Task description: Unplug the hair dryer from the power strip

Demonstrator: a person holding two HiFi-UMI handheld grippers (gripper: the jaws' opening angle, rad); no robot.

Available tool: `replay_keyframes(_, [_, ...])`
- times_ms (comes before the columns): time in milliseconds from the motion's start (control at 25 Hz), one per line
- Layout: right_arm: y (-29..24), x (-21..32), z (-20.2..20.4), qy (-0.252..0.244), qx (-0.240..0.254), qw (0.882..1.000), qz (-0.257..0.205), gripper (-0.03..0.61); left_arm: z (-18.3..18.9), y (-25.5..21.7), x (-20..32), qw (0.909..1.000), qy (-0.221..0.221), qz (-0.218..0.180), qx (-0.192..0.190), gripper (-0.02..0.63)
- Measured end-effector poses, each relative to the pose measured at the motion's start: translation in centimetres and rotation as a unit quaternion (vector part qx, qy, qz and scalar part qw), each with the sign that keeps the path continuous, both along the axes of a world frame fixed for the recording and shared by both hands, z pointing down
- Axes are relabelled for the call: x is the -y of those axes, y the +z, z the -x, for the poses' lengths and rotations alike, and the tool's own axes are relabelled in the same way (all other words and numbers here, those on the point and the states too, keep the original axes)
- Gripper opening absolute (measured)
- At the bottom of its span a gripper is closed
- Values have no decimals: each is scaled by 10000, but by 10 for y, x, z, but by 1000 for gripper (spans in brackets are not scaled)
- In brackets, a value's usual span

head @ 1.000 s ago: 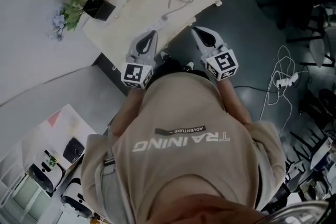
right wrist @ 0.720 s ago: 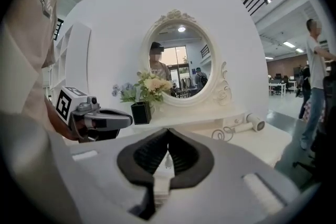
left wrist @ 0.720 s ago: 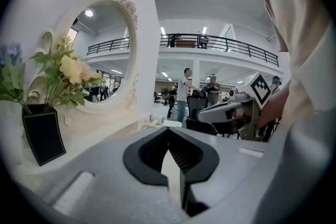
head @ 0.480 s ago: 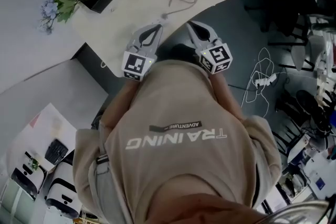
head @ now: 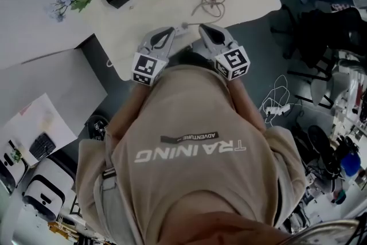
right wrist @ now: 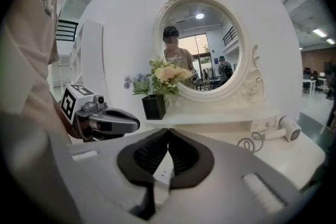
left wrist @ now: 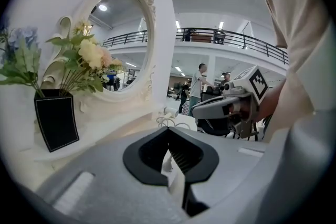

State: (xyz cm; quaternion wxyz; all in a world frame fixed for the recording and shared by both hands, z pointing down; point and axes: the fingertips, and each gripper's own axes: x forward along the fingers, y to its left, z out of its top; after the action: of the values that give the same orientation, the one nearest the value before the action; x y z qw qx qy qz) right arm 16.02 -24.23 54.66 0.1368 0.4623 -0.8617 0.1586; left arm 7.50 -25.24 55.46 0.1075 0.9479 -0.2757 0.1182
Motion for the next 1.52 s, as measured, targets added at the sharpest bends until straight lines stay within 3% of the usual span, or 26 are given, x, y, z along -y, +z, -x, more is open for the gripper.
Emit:
replay_keyframes(400, [46,4,5,-866,104,9947,538,4,-14,45,7,9968,-253,506,557,6])
replay_keyframes(680, [108,-15,0,-1503,-520,9839,813,3,-22,94,13,9895,-221,882,1120,6])
replay_keyframes(920, [126,-7,-17,-1441,-352,9830,1082,4,-30,144,15,9714,-27,1316,1976,6])
replay_keyframes(1120, [131,-2,-25,-1571,-440,9803,1110,3,-28,165,19,9590,-62,1512,2395,6])
replay_keyframes(1520, [132,5,-11,-1553,-383,9800,1183,3,-26,168,14,9629,-27,1399,2308,6])
